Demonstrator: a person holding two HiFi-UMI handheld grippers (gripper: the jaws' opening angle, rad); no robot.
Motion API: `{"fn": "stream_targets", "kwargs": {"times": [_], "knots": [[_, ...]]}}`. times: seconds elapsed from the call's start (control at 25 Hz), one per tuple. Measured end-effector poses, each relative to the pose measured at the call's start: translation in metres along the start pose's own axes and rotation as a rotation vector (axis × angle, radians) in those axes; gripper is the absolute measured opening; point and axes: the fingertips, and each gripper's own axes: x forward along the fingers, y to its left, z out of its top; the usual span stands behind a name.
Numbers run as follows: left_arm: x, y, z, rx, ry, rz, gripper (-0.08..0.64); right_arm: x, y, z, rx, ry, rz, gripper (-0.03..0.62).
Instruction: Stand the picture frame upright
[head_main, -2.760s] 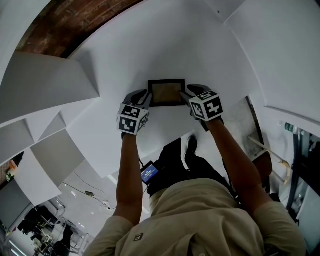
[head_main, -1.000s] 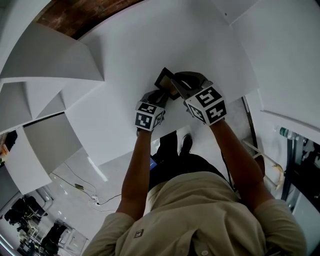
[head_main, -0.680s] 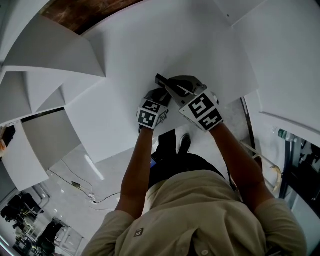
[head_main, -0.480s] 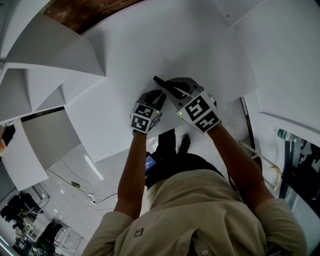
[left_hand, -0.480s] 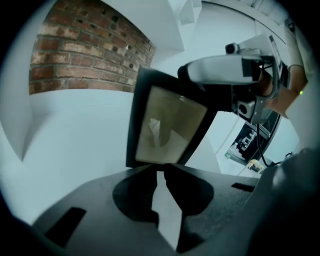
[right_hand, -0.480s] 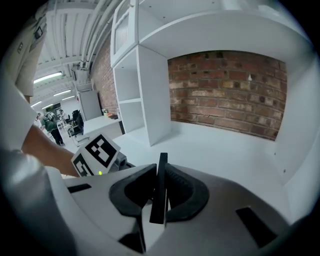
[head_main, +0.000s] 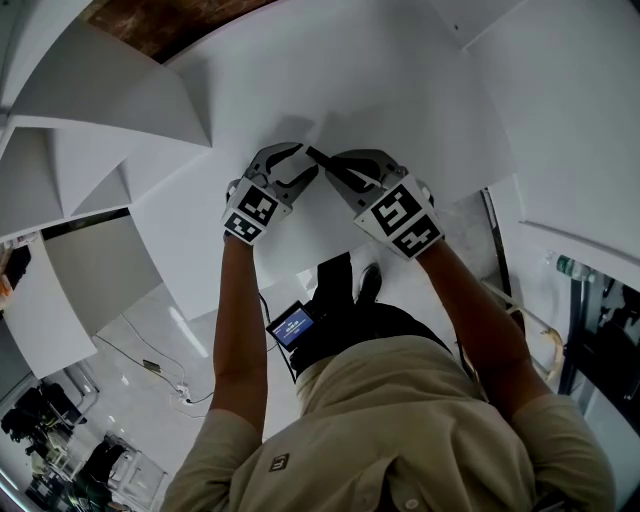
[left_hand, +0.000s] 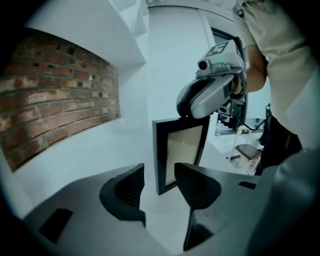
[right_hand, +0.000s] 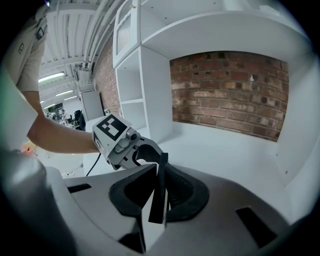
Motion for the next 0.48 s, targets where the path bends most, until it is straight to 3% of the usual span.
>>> {"fn": "stream_targets", "kwargs": {"times": [0.2,0.48], "knots": [[0.009,-0.014,0.011,0.087,-0.021,-0.113,0.181,0.002,-0.003,0.0,-0.01,0.003,0.019,0.051],[0.009,-0.008,0.013,0.101,-0.029,-0.055,0.152,0.0,-0.002,-0.001,-0.037,-0.002,0.041,0.051]]}}
